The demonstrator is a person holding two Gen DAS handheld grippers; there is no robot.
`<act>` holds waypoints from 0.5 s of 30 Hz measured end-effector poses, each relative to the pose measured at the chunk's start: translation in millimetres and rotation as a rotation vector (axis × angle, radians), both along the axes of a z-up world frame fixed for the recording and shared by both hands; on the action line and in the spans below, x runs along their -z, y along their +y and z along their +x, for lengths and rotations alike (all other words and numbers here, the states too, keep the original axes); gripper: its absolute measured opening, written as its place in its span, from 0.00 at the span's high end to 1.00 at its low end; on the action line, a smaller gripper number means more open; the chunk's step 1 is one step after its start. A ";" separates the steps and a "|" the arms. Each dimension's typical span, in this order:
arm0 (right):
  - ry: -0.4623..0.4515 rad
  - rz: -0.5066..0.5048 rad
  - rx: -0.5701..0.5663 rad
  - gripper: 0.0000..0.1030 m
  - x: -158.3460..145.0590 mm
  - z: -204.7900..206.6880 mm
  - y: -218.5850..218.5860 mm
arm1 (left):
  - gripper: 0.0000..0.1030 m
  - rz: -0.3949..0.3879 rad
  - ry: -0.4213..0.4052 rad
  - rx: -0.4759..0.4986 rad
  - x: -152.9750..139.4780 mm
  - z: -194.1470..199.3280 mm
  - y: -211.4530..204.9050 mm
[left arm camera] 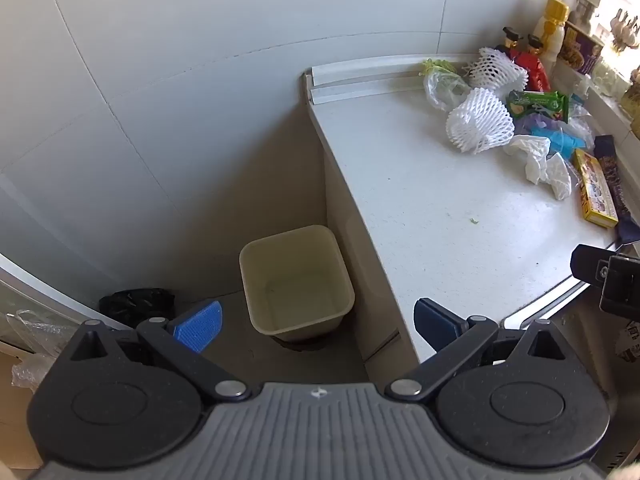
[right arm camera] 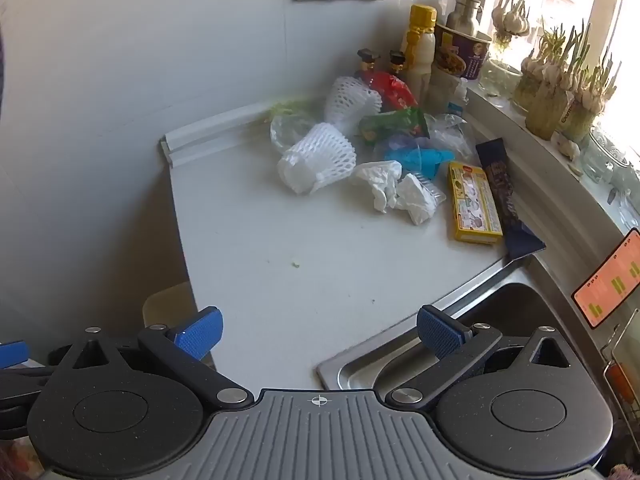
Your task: Collect trash
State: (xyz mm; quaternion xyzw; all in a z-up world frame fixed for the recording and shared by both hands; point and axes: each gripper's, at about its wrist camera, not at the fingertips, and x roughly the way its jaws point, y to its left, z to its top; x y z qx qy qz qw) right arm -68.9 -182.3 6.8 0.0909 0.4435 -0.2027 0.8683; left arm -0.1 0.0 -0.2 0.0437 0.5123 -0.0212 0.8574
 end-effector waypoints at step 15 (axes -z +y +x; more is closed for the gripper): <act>-0.003 -0.008 -0.014 0.00 -0.3 1.7 2.4 | 0.00 0.001 -0.006 0.000 -2.4 -1.9 -2.9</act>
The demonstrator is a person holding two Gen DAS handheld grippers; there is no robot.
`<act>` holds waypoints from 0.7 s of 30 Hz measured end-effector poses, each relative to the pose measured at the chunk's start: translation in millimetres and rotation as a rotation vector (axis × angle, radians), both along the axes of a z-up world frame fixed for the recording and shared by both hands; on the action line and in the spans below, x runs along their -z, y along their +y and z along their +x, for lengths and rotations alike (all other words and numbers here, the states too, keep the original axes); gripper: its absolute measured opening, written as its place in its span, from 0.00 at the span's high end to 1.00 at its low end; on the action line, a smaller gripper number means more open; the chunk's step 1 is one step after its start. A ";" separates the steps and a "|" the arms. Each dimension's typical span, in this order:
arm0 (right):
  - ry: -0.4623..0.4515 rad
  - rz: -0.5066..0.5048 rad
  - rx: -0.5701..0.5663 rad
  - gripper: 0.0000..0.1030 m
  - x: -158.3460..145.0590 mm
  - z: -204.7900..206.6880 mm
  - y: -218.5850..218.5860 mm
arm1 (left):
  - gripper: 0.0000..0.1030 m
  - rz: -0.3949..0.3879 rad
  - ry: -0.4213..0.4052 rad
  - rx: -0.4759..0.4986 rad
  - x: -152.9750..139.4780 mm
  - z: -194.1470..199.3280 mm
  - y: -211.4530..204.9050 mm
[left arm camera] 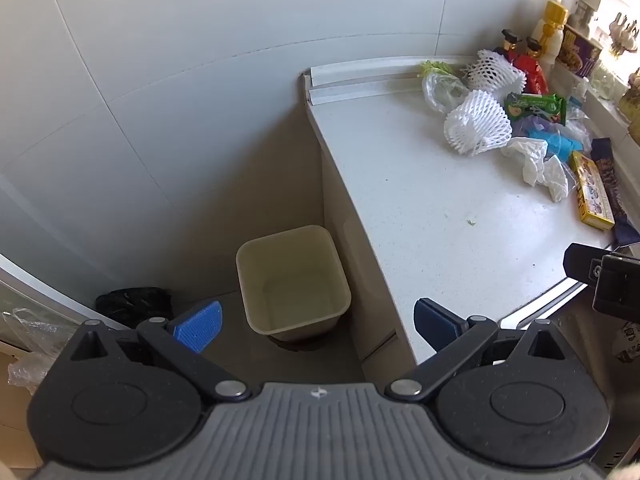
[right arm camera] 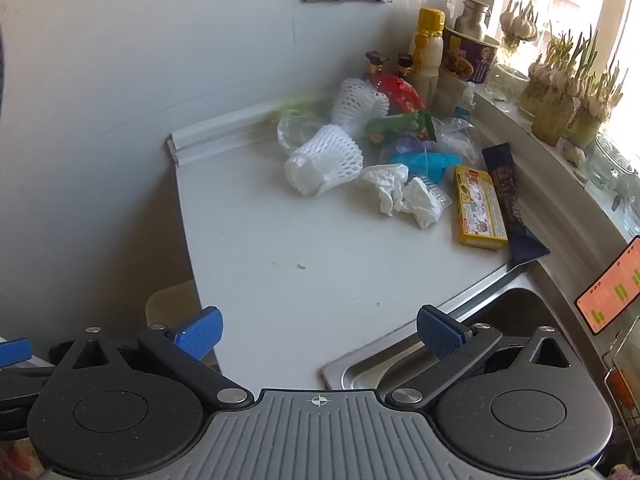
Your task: Collect trash
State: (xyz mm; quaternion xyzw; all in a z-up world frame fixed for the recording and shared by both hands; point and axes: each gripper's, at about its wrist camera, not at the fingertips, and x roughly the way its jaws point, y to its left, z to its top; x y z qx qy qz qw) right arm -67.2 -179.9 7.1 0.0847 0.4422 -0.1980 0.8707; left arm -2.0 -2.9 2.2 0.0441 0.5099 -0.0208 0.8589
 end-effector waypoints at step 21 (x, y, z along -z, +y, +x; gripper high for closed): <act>-0.003 -0.008 -0.017 0.00 -2.0 -0.5 2.0 | 0.00 -0.010 -0.008 -0.009 -3.6 -1.3 5.4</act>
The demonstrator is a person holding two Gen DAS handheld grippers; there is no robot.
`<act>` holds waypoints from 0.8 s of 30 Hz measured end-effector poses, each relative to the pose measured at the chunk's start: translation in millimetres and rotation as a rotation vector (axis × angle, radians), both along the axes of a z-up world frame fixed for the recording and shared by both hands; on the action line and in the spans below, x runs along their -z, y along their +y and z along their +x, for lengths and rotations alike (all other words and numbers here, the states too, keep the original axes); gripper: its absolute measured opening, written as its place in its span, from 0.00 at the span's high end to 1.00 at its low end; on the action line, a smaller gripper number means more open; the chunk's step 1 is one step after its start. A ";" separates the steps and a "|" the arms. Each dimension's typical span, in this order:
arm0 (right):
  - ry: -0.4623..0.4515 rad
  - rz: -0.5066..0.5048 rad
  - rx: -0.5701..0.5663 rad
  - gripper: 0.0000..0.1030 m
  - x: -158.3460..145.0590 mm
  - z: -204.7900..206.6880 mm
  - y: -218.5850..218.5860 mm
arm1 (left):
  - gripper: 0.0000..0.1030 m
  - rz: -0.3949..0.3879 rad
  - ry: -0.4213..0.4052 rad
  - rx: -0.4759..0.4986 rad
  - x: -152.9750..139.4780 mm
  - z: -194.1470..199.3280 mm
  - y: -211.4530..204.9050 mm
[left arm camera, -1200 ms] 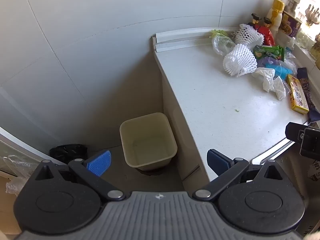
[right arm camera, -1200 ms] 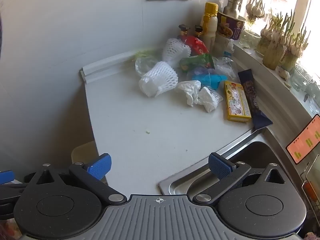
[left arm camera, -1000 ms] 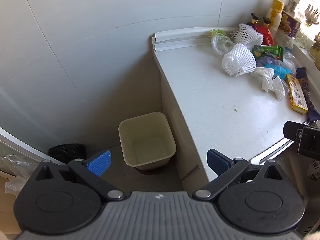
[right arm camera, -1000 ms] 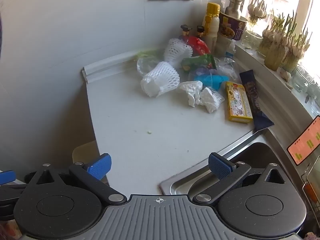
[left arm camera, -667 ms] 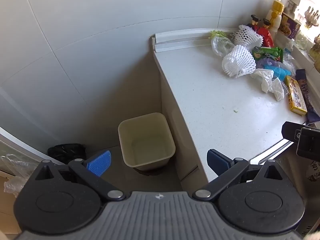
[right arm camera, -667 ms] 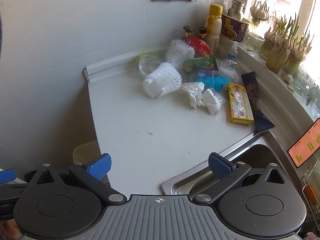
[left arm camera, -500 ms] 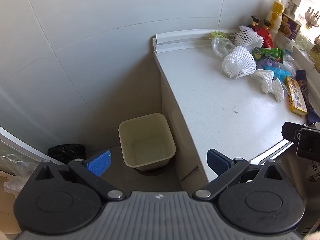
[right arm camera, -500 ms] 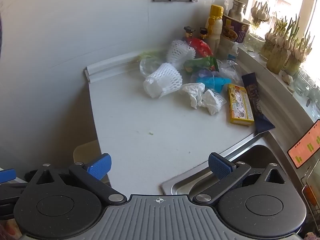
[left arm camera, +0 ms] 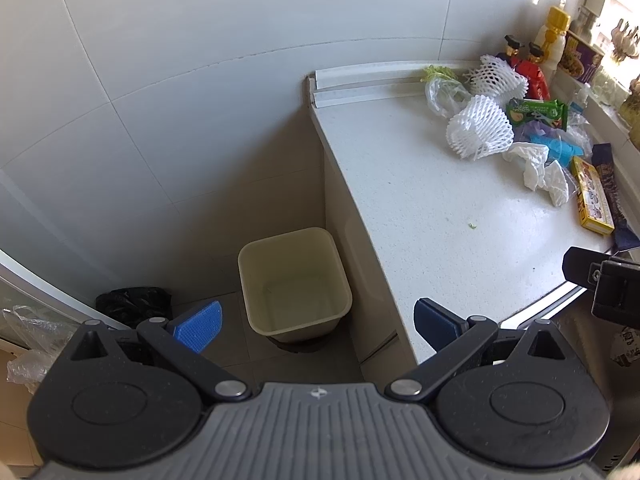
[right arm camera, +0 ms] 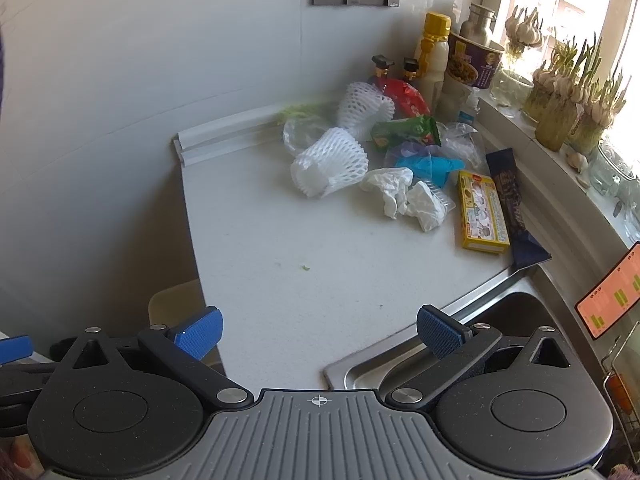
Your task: Collect trash
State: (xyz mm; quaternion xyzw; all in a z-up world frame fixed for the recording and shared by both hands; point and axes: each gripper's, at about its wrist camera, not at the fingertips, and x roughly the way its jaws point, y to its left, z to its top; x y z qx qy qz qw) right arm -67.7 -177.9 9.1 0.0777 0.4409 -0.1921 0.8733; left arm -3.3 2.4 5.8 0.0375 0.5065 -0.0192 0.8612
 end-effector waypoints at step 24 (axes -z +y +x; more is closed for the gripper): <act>0.001 0.004 -0.009 0.00 0.7 -0.1 -0.2 | 0.00 -0.008 0.003 -0.004 0.4 0.4 3.2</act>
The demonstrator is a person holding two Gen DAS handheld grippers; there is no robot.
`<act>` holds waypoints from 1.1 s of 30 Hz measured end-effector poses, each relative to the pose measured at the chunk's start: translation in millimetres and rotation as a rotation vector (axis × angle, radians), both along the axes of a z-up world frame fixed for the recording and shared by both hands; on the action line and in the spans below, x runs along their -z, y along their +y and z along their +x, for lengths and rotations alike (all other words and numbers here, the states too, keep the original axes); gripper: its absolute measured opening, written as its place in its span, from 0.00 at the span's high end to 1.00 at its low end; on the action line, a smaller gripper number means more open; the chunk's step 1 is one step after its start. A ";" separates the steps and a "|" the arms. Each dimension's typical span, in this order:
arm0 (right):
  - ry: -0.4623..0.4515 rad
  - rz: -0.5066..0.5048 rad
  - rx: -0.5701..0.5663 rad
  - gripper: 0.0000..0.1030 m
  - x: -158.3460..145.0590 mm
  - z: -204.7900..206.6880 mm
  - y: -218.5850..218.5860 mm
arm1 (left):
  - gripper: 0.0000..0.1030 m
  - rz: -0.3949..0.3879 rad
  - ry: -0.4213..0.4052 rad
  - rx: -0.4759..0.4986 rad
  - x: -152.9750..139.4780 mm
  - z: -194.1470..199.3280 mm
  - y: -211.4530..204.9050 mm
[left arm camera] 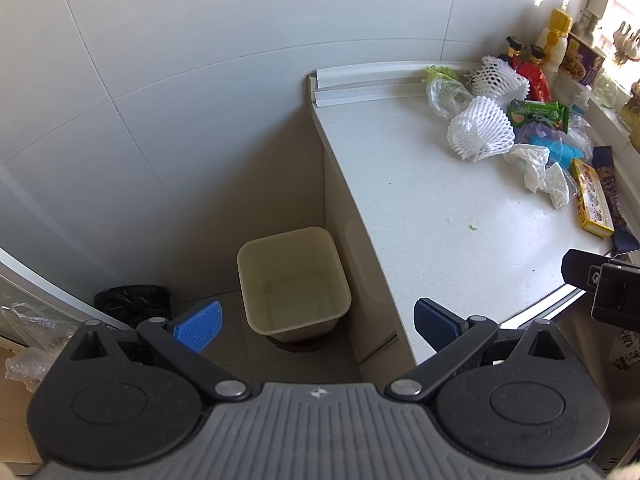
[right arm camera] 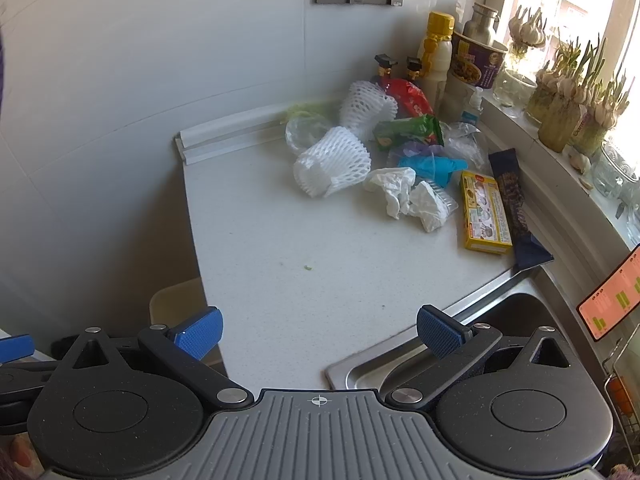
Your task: Collect trash
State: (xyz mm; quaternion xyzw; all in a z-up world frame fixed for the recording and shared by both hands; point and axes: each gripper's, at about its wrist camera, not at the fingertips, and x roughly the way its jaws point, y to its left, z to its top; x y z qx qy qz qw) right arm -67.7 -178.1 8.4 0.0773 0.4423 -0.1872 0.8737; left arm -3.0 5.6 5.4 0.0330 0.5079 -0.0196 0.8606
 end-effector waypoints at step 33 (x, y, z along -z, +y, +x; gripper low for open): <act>0.017 0.020 0.026 0.00 8.9 9.1 -20.7 | 0.00 0.018 0.017 0.037 10.3 18.3 -17.1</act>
